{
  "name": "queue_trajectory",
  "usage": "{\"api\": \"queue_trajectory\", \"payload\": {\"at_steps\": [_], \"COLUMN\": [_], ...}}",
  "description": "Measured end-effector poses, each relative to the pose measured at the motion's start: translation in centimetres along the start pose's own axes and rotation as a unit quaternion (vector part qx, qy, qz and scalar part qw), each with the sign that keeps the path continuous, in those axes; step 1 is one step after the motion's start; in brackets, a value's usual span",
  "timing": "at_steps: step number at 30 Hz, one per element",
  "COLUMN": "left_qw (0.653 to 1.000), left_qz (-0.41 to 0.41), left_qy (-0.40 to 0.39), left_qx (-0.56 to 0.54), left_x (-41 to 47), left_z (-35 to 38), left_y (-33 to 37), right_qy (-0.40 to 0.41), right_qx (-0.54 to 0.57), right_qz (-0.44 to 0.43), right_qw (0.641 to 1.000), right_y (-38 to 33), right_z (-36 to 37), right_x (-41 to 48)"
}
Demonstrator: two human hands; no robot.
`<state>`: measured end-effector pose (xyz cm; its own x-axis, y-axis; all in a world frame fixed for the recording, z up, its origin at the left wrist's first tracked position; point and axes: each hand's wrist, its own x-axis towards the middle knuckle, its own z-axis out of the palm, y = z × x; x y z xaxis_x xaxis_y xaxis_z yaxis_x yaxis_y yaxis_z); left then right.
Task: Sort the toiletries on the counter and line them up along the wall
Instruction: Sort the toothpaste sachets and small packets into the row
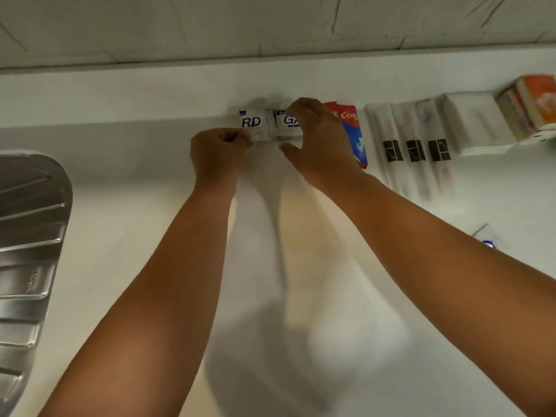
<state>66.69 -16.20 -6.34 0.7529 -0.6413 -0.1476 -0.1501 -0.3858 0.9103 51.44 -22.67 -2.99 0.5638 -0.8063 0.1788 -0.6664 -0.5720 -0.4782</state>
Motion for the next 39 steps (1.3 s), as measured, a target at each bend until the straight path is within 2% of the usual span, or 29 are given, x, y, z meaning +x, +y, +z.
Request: {"api": "queue_trajectory", "payload": {"at_steps": [3,9,18,39], "left_qw": [0.999,0.985,0.972,0.964], "left_qz": [0.003,0.065,0.158,0.193], "left_qy": [0.021,0.045,0.022,0.048], "left_qx": [0.032,0.151,0.171,0.176], "left_x": [1.7,1.8,2.2,1.0], "left_z": [0.8,1.4,1.9,2.1], "left_y": [-0.1,0.0,-1.4,-1.6], "right_qy": [-0.017,-0.025,-0.019,-0.041], "right_qx": [-0.032,-0.067,-0.062,-0.057], "right_qz": [-0.019,-0.02,-0.031,-0.015], "right_qw": [0.999,0.997,0.997,0.997], "right_y": [-0.1,0.4,0.6,0.9], "right_z": [1.6,3.8,4.3,3.9], "right_x": [1.7,3.5,3.8,3.9]}}
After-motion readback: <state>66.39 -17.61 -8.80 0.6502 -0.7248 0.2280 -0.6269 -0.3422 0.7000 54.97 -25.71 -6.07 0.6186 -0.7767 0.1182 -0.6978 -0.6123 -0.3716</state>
